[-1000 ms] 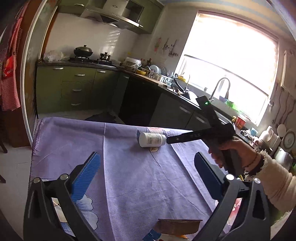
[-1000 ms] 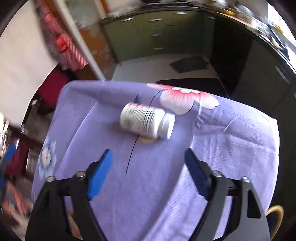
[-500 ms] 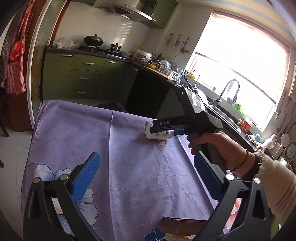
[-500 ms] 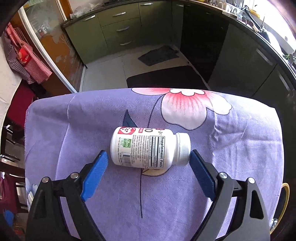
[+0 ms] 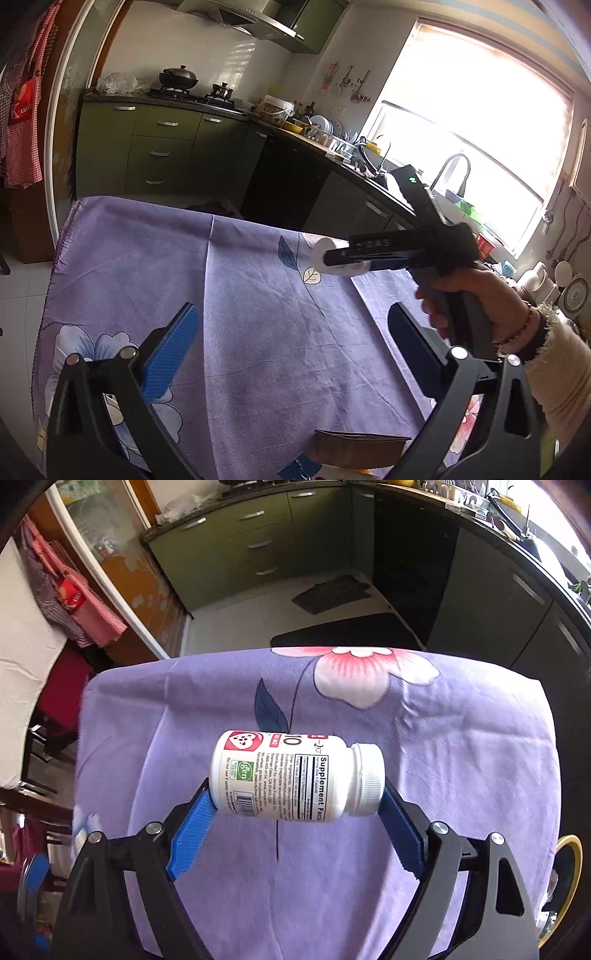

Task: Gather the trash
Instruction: 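Carry the pill bottle over the bin with the right tool and release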

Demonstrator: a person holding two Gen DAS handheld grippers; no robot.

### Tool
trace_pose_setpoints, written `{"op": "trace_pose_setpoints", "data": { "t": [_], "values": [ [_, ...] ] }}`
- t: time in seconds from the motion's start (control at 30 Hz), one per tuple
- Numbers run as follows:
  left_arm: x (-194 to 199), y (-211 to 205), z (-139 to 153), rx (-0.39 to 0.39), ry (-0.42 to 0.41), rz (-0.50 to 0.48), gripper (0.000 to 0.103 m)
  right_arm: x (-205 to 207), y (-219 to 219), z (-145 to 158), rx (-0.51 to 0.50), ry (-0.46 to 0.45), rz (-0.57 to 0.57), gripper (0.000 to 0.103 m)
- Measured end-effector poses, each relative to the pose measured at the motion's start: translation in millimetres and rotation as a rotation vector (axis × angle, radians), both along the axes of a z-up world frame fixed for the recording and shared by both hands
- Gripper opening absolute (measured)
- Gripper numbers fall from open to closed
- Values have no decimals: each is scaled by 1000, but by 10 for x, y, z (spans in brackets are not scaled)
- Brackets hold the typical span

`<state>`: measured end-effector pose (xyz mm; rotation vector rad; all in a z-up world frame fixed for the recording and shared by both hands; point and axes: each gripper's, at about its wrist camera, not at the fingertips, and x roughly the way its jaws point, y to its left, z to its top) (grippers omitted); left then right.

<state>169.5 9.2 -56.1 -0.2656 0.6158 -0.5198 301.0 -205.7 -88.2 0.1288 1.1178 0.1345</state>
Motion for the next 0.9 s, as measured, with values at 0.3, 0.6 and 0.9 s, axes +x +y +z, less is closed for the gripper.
{"op": "trace_pose_setpoints", "data": {
  "t": [0.3,0.6,0.9],
  "values": [
    [-94,-186,10,22,-25,-79,97,-1391,-1259,357,63,-38,-110,84],
    [-352,-580,130,126,-49,-182,97,-2155,-3110,-15,-175,41,-461,84],
    [-714,-766,287,245,-47,-212,97,-2043,-3832,-639,-107,125,-566,84]
  ]
}}
